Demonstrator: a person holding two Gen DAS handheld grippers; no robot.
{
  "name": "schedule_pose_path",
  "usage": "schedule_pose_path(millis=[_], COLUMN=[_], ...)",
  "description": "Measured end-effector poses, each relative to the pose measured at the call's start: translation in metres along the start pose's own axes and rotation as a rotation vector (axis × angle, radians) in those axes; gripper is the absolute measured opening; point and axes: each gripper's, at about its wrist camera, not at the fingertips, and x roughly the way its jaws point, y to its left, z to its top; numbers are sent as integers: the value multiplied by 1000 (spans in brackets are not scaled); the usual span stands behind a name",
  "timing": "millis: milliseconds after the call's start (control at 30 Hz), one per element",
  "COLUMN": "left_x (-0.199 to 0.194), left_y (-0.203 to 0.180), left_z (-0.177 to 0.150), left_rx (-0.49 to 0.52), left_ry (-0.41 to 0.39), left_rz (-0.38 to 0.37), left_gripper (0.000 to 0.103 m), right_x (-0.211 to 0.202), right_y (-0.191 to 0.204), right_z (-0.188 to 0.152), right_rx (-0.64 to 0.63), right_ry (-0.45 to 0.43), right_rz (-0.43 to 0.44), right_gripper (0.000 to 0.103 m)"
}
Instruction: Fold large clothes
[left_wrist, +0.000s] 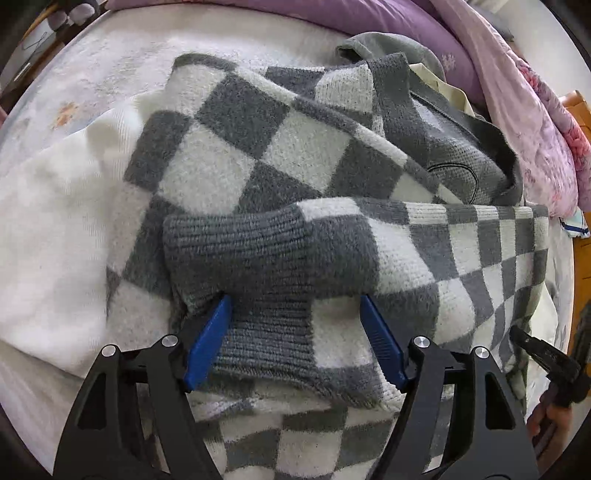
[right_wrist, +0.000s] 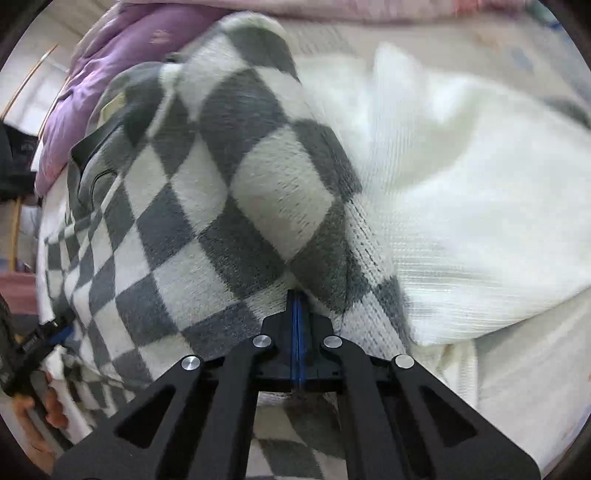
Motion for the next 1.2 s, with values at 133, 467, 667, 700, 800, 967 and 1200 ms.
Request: schedule_pose_path(millis=[133,467,667,700,800,967,1200], left_x=[-37,-47,-12,-7,11,24,-1], left_y=[5,53,60,60,63,66,59], left_z=[12,96,127,129,141,153,147], left_rx=[-21,-130,-118,-119,-108,-91,-49], left_ry=[-54,-141,-78,-72,-42,-30,-100], left_rz=[-101,65,139,139,177,244,176], left_gripper=[73,76,77,77,77,83,25], right_x=[-43,-60,-18,-17,-3,7,-22], right_y=[19,15,10,8,7,11,26], right_z=[15,123,164,166,175,179,165], right_rx=[-38,113,191,181,169,124,28], right_ry=[-41,-168,-71,-55,-15,20,-78], right_rz=[76,131,109,96,60,74,59], right_gripper=[14,67,67,67,67,38,17])
